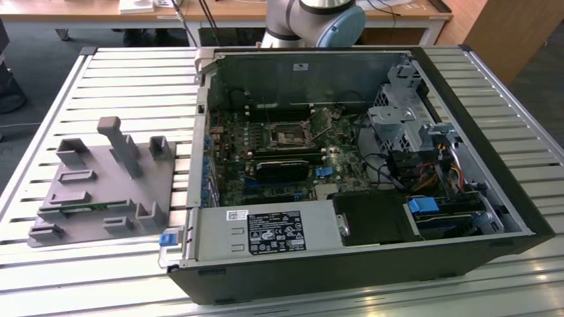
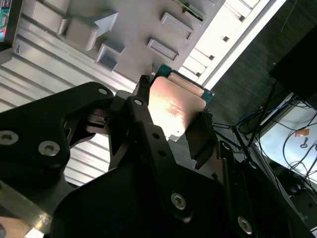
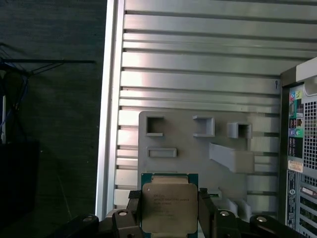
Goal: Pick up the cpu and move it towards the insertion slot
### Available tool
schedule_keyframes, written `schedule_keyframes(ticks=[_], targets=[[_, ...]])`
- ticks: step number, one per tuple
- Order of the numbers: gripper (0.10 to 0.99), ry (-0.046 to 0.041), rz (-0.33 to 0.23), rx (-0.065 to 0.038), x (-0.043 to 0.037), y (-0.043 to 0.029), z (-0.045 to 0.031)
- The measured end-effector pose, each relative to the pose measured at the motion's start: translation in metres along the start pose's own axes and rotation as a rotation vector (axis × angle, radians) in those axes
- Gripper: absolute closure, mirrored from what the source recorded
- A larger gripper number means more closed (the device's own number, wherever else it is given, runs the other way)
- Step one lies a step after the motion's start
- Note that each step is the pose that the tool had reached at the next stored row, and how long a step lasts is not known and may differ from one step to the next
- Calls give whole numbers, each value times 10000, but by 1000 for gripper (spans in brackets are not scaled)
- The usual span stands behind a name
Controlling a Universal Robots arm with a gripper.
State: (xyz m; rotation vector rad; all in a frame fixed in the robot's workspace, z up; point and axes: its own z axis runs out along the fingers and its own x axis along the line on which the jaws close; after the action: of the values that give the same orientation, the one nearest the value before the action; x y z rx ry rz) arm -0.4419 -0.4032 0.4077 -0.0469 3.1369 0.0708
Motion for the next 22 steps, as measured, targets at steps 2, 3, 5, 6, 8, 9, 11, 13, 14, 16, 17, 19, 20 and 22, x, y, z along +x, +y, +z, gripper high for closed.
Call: schedule_keyframes(ticks=[2,3,5,6,8,9,11,13,14,16,17,19,20,22], targets=[[545,1,0,1,-30,-1,-1],[545,3,1,2,-51,-1,-1],[545,2,1,1,-87,-2,-1],[545,2,1,1,-102,-3,-1],[545,2,1,1,-138,-4,-1],[545,2,2,1,-156,-4,-1],[545,2,1,1,-195,-5,-1],[545,3,1,2,-230,-7,-1],[545,3,1,2,-251,-7,-1],[545,2,1,1,-292,-8,0],[545,2,1,1,-309,-9,0],[545,2,1,1,-346,-10,0],[545,2,1,1,-363,-11,0],[545,2,1,1,-394,-11,0]])
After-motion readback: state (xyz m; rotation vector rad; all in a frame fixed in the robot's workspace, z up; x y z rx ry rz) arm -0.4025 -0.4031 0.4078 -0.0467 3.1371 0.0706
